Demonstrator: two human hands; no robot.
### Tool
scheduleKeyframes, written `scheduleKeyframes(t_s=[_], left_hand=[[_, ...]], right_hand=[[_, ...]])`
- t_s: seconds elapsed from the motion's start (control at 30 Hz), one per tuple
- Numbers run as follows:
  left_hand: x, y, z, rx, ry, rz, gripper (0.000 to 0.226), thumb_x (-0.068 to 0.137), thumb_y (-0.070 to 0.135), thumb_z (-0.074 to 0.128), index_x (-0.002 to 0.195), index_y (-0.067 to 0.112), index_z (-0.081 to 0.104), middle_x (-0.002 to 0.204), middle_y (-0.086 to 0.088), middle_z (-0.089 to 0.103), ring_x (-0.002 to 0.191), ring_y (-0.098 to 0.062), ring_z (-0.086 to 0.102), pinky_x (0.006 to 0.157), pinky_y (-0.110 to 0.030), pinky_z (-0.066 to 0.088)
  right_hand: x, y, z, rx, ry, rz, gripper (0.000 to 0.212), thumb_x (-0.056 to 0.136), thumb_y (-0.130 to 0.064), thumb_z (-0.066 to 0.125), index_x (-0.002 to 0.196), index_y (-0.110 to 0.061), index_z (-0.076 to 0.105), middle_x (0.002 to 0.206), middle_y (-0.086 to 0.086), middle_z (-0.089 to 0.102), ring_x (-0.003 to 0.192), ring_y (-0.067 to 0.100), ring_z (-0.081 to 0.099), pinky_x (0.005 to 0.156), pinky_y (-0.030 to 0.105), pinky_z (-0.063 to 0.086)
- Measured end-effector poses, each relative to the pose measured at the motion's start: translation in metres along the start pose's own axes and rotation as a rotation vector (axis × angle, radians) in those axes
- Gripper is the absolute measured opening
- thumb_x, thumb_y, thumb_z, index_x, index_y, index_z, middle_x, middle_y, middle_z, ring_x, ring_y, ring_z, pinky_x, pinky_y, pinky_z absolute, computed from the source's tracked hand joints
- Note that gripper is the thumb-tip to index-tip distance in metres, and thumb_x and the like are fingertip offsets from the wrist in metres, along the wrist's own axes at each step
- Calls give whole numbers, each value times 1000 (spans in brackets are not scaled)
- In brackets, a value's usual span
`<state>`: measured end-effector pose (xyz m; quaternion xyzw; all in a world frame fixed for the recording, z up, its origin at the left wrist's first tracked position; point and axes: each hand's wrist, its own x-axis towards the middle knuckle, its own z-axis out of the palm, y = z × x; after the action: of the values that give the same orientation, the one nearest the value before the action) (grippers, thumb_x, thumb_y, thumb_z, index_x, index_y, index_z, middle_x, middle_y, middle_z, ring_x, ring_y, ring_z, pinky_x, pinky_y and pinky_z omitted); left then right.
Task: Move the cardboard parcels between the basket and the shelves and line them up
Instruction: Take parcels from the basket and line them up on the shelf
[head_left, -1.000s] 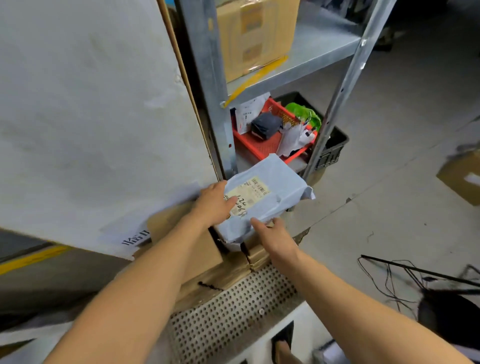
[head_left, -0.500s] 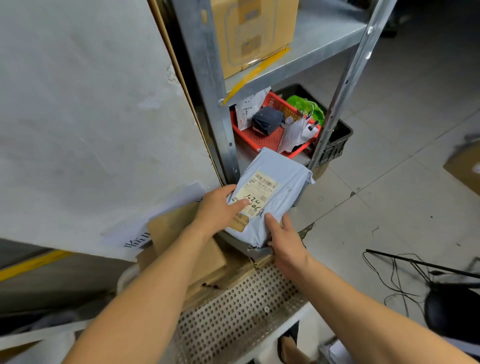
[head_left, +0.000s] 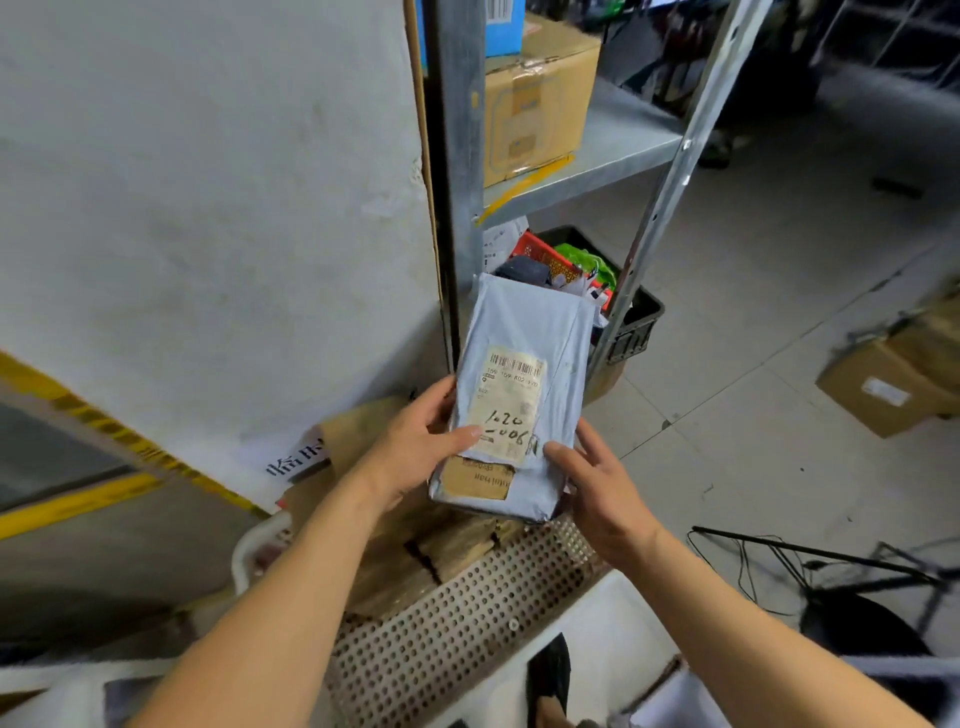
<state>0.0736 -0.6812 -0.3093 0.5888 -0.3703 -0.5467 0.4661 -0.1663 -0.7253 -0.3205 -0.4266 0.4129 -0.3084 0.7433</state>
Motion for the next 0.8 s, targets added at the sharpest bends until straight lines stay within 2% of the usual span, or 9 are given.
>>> scheduleKeyframes(t_s=[0.13, 0.27, 0.37, 0.5, 0.63, 0.73, 0.8], left_hand=[[-53, -6, -16, -29, -16, 61, 85, 78, 20, 91, 149, 46, 52, 145, 5, 63, 136, -18, 58, 103, -52, 56], [-108, -9, -30, -37, 60, 119, 80, 81, 21, 88, 148, 46, 52, 145, 6, 64, 136, -20, 58, 106, -54, 54], [-152, -12, -46, -28, 205, 142, 79, 81, 27, 89, 146, 52, 51, 142, 11, 65, 134, -17, 61, 105, -51, 55], [-210, -9, -66, -57, 414, 213, 76, 92, 7, 78, 145, 52, 47, 127, 23, 71, 119, -3, 67, 93, -31, 60], [-265, -7, -78, -94, 607, 250, 71, 93, 7, 77, 134, 59, 53, 131, 15, 71, 123, -11, 68, 97, -38, 59], [-308, -7, -78, -126, 753, 251, 69, 95, 4, 74, 143, 48, 52, 130, 13, 72, 121, -11, 68, 96, -37, 60], [-340, -5, -76, -130, 858, 240, 71, 95, 8, 75, 148, 47, 49, 130, 16, 72, 122, -8, 68, 98, -36, 59]], right_hand=[[-33, 4, 25, -114, -40, -55, 46, 106, -6, 54, 146, -28, 56, 136, 2, 72, 125, 26, 68, 102, 47, 54], [-57, 4, 58, -228, -120, -126, 40, 106, -22, 61, 146, -29, 59, 144, 1, 67, 135, 26, 62, 117, 53, 43], [-66, 2, 91, -334, -210, -180, 37, 107, -22, 61, 144, -23, 61, 142, 2, 68, 134, 25, 62, 116, 57, 44], [-74, 0, 141, -374, -371, -199, 38, 107, -23, 60, 145, -20, 60, 143, 4, 67, 136, 25, 60, 118, 56, 42], [-83, -1, 189, -389, -541, -212, 39, 106, -23, 63, 145, -24, 60, 141, 3, 68, 135, 26, 61, 116, 57, 43], [-95, -1, 222, -377, -676, -167, 39, 108, -19, 58, 147, -26, 58, 136, 0, 71, 128, 21, 66, 113, 51, 49], [-105, 1, 244, -360, -782, -145, 42, 108, -18, 57, 148, -28, 56, 138, 2, 70, 129, 24, 66, 112, 53, 49]])
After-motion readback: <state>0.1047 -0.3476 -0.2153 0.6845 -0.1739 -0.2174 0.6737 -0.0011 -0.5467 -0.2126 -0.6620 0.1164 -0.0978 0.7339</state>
